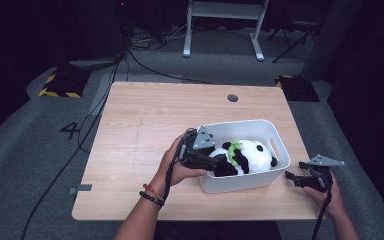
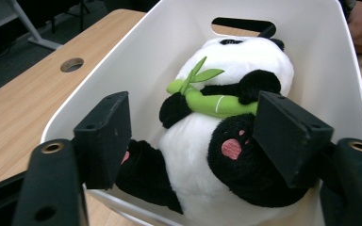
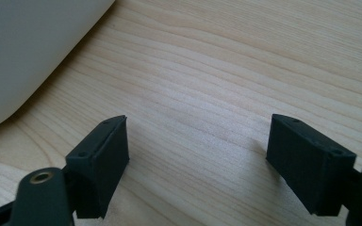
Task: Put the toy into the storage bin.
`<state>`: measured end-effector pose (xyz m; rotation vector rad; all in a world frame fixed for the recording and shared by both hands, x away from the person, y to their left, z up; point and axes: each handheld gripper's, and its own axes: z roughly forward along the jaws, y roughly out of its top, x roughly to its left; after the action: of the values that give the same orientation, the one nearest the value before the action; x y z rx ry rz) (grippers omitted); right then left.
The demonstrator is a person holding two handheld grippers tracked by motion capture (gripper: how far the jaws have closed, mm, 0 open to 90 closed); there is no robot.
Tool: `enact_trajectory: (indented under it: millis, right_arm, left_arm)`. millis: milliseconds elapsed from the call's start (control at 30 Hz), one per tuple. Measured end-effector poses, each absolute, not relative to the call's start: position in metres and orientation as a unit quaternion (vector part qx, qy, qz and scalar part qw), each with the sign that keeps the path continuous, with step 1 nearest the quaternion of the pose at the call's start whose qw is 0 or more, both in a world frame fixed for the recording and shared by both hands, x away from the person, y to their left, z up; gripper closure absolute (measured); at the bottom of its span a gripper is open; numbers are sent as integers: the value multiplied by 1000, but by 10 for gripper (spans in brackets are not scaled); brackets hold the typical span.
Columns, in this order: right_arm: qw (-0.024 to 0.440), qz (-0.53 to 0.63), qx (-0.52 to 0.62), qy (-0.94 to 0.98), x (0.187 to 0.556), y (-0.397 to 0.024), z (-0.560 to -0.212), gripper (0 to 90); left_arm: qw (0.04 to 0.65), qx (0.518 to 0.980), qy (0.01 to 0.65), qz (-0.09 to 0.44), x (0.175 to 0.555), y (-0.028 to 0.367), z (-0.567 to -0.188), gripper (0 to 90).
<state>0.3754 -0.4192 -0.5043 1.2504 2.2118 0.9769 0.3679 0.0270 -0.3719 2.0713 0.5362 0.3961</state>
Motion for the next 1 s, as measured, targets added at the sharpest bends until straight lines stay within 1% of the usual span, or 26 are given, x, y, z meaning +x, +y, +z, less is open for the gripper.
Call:
enact_trajectory:
  millis: [33,100,267,467,633,1000]
  right_arm:
    - [208,351,449,795,375,-419,-504,214]
    - [208,351,450,795,375,-419,-504,214]
    - [208,351,449,795,375,-419,-504,214]
    - [208,351,449,795,375,-419,-504,214]
    - [207,351,449,795,375,-419,-504,214]
    - [207,351,450,795,375,-419,-504,214]
  left_arm:
    - [467,841,221,162,368,28,-372,260]
    - [468,837,230,166,369,30,-371,188]
    - [471,830,243,175,370,34,-369,157]
    - [462,831,248,187,370,36,-369,157]
    - [442,839,248,198,372,40,-371,157]
    - [440,834,259,208,373,49,-372,157]
